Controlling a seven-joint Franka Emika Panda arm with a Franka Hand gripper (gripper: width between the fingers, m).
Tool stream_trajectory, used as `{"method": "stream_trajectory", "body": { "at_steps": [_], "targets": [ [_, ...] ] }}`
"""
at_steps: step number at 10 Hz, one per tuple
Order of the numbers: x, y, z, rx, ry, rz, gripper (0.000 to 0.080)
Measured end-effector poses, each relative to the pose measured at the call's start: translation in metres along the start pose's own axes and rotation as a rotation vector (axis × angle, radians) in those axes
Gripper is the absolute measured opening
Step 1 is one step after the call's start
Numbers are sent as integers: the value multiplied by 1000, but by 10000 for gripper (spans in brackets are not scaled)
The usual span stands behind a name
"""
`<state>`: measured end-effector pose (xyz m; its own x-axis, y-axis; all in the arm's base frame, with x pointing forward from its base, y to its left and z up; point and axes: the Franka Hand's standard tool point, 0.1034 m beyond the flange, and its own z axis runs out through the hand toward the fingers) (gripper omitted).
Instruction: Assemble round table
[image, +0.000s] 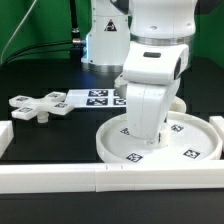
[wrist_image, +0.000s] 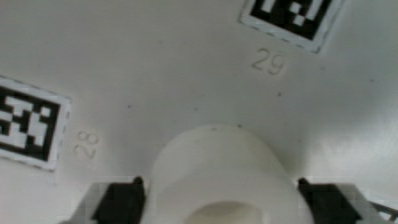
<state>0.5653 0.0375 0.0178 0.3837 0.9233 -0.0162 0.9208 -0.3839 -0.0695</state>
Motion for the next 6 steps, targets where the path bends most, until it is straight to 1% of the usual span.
{"method": "stream_trajectory", "body": {
  "at_steps": [1, 2, 3, 4, 5, 6],
  "targets": [
    [0, 0, 0, 1, 0, 0, 489],
    [0, 0, 0, 1, 0, 1, 614],
    [-1, 0, -1, 0, 0, 1, 614],
    [-1, 0, -8, -4, -2, 2, 638],
    [-2, -5, -15, -6, -3, 26, 638],
    [-3, -14, -22, -10, -4, 61, 648]
  ]
}}
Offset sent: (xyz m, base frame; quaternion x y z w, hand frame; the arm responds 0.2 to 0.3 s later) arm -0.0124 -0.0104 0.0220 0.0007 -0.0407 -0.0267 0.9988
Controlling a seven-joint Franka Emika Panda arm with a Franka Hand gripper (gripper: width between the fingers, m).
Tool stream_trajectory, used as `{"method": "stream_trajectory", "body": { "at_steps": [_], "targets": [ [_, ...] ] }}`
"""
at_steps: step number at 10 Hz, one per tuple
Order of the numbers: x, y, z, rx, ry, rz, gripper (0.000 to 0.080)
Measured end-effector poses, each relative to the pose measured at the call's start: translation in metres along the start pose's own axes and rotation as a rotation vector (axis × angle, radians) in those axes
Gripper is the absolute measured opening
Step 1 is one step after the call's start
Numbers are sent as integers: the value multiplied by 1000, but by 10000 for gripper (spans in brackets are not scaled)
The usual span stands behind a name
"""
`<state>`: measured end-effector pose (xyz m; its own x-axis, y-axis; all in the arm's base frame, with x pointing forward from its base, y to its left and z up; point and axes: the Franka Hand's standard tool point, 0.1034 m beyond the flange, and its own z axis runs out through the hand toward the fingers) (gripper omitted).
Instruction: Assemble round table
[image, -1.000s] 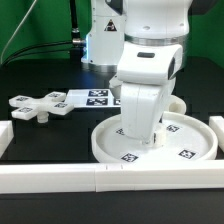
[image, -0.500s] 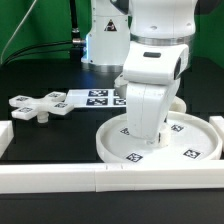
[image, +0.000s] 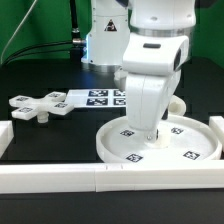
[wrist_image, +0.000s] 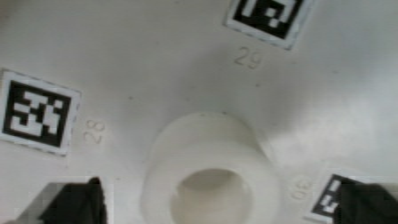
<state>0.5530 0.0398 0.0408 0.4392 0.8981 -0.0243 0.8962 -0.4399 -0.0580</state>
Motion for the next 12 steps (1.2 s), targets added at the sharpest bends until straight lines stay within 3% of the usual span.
{"method": "stream_trajectory", "body": {
  "at_steps": [2, 4, 5, 6, 10, 12],
  "targets": [
    [-6, -18, -17, -32, 17, 108, 649],
    [-5, -43, -27, -39, 22, 328, 649],
    [4, -55, -27, -39, 25, 434, 649],
    [9, -60, -22, -25, 23, 479, 649],
    [7, -58, -21, -24, 24, 471, 649],
    [-7, -68, -20, 1, 27, 725, 649]
  ]
}}
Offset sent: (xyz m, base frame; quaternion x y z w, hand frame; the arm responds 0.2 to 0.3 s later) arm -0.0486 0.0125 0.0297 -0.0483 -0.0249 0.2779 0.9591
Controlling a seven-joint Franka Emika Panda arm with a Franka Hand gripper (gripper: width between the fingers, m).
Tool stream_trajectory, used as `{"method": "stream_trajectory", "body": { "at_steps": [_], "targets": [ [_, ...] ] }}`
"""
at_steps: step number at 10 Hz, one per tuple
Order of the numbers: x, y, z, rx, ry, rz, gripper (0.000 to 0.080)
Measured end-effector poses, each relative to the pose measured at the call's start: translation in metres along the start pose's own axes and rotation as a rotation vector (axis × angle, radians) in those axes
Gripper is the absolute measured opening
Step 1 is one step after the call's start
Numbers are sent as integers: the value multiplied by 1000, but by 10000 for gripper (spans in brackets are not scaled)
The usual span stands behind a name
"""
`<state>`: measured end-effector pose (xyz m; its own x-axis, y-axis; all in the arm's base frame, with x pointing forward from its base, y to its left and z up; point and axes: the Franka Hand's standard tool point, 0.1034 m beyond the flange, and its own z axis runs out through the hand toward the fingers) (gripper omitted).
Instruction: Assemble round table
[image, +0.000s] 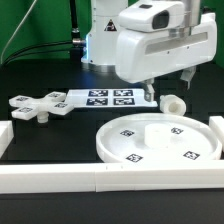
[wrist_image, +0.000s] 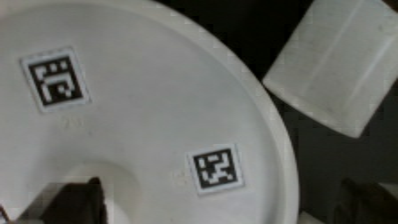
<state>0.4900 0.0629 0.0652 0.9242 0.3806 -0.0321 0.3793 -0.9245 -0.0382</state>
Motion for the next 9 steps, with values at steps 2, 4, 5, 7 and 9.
{"method": "stream_trajectory", "body": {
  "at_steps": [2, 4, 5, 7, 9],
  "targets": [
    [-9, -9, 7, 34, -61, 164, 649],
    [-11, -10, 7, 40, -78, 128, 649],
    [-11, -10, 7, 43, -87, 127, 649],
    [-19, -17, 7, 74, -220, 136, 649],
    [-22, -26, 6, 94, -406, 364, 649]
  ]
}}
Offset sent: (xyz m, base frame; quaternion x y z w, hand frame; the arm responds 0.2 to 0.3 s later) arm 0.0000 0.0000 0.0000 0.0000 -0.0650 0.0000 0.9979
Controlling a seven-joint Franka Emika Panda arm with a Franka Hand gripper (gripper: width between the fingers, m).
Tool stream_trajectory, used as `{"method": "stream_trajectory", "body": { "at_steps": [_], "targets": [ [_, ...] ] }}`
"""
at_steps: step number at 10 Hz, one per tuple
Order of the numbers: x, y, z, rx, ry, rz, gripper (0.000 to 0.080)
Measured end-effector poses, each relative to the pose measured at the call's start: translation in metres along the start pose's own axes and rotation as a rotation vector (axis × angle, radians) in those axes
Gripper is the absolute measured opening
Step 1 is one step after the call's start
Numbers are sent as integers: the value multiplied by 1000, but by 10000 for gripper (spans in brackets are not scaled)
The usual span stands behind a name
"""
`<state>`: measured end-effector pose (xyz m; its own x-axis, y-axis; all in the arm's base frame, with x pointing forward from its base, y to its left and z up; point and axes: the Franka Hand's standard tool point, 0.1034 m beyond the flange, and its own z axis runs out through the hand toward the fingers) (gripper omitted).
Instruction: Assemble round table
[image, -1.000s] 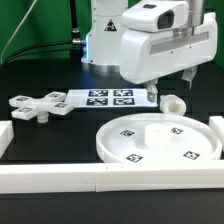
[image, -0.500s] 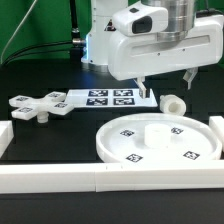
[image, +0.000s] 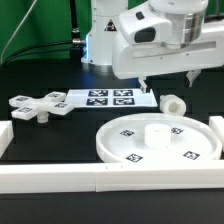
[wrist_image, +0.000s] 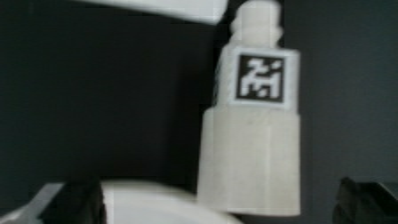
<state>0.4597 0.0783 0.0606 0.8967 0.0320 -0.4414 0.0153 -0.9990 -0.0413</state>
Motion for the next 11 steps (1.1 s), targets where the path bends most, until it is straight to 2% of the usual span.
{"method": "stream_trajectory", "body": {
  "at_steps": [1, 2, 4, 8, 9, 11],
  "targets": [
    [2, 1, -2, 21, -95, 11, 649],
    [5, 2, -1, 21, -154, 10, 649],
    [0, 0, 4, 21, -307, 5, 649],
    [6, -9, 26, 11, -541, 7, 649],
    [13, -10, 31, 10, -525, 4, 649],
    [15, -12, 39, 7, -505, -7, 649]
  ]
}}
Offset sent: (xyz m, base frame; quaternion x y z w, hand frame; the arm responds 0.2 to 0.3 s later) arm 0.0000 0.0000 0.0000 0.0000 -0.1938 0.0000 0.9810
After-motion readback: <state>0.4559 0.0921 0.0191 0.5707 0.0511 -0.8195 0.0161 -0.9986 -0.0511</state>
